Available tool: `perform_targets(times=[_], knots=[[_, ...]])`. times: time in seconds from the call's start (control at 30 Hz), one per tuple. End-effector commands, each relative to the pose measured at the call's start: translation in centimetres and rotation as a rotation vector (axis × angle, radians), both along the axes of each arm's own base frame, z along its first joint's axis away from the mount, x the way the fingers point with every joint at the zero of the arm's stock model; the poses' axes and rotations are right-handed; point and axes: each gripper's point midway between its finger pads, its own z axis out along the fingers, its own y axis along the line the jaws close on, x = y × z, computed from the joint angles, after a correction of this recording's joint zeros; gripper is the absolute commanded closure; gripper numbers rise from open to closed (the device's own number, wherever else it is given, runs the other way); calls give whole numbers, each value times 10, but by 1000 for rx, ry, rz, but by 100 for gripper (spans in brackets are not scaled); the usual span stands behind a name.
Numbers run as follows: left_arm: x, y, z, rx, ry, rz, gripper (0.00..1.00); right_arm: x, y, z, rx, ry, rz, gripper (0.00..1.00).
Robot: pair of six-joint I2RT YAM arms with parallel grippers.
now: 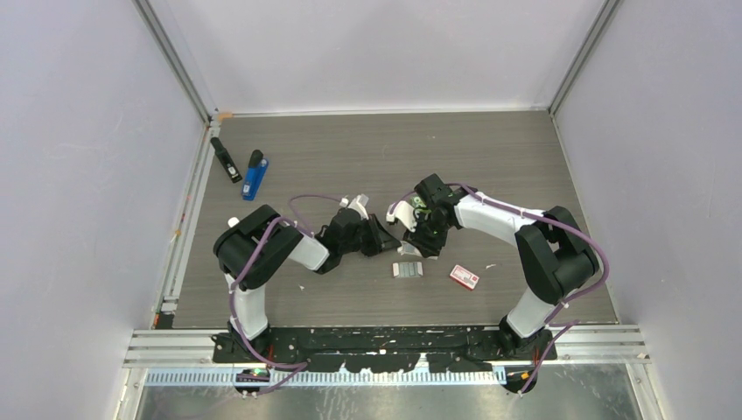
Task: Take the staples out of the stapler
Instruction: Close the staple box at the center of the board.
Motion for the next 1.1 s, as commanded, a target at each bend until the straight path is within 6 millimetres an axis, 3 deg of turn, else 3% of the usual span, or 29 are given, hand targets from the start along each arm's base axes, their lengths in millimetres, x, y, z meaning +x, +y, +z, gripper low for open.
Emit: perform_targets(times=[0.0, 0.67, 0.93, 1.07], knots=[[-3, 3, -2, 2, -3, 16, 84, 9, 10, 2, 30, -31, -2, 57], [-8, -10, -1, -20, 5, -48, 80, 14, 12, 0, 32, -43, -10, 55], [-5, -11, 14, 10, -27, -68, 64, 21, 12, 21, 66, -79, -53, 38], [-3, -8, 24, 40, -56, -71, 57, 26, 7, 40, 110, -107, -83, 33]])
